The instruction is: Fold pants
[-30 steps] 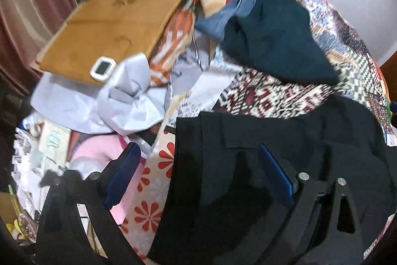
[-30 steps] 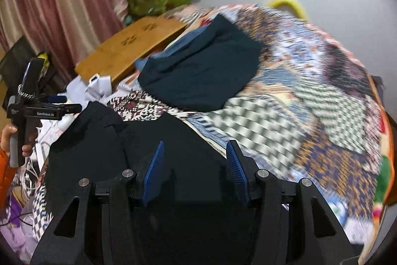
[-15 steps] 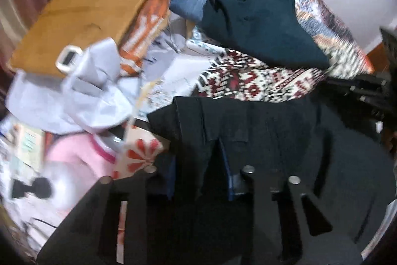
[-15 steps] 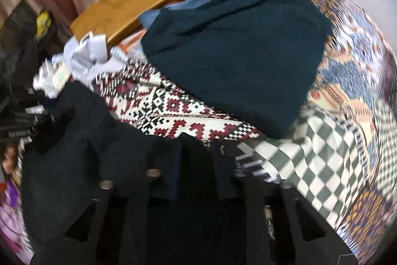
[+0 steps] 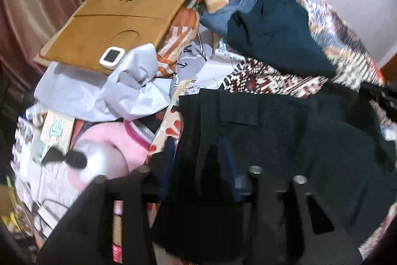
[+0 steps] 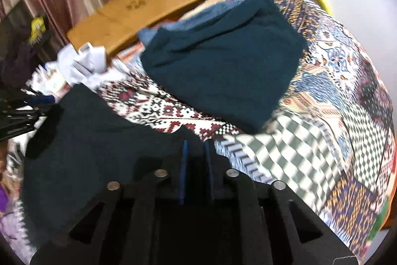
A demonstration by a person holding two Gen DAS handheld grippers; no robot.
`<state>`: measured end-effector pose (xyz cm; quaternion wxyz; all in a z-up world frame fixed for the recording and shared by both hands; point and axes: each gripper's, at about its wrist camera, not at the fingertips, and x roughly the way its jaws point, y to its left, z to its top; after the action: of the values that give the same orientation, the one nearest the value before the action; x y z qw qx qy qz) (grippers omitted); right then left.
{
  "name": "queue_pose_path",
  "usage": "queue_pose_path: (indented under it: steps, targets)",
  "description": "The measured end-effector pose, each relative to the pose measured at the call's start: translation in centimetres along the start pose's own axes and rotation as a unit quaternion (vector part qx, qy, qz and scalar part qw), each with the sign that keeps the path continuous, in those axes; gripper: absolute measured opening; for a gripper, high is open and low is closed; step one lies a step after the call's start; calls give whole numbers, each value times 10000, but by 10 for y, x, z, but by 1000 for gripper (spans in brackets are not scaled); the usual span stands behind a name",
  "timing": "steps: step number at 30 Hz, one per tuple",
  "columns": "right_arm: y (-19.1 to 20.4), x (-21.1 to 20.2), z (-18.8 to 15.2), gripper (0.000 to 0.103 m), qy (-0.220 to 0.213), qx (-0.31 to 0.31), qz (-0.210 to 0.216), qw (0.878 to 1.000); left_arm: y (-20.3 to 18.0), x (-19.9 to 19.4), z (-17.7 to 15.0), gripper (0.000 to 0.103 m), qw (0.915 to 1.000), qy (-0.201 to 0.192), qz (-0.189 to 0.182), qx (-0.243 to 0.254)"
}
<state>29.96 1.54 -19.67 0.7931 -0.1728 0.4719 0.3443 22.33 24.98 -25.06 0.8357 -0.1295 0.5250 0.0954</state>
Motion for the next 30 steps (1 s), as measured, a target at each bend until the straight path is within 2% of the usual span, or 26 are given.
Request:
queue_pose_path:
  steps: [2, 5, 8, 12, 17, 19, 20, 22, 23, 27, 28, 30]
  targets:
    - [-3, -25, -10, 25, -230, 100, 22, 9997, 4, -19, -8, 60, 9997, -133, -111, -162]
    - [-7, -58, -32, 32, -502, 149, -61, 9986, 5, -35, -21, 62, 9994, -150, -188, -247]
    - [-13, -81, -58, 35, -614, 270, -128, 9977, 5, -42, -39, 63, 9988, 22, -325, -373]
    - [-26, -98, -100, 36, -632, 479, -327, 9963, 1, -42, -61, 63, 9972, 276, -491, -491]
    - [-44, -99, -148, 37, -507, 750, -580, 9942, -7, -35, -82, 65, 9928, 649, -698, -730]
    - [-51, -99, -163, 37, -437, 854, -673, 9931, -7, -33, -88, 67, 9893, 729, -867, -917]
    - [-54, -99, -170, 37, -410, 896, -721, 9925, -5, -30, -90, 67, 9839, 825, -1131, -1110]
    - [-63, -99, -184, 38, -427, 995, -776, 9911, 1, -25, -93, 67, 9718, 983, -1540, -1494]
    - [-64, -101, -188, 40, -470, 1043, -788, 9903, 3, -23, -94, 67, 9690, 984, -1569, -1636]
    - [-72, -102, -200, 41, -567, 1276, -611, 9883, 1, -18, -87, 67, 9683, 954, -1535, -1724]
    - [-72, -102, -202, 41, -583, 1304, -583, 9880, 0, -16, -84, 65, 9684, 966, -1510, -1733]
    - [-71, -102, -205, 41, -624, 1370, -532, 9872, -7, -7, -79, 53, 9717, 973, -1373, -1660]
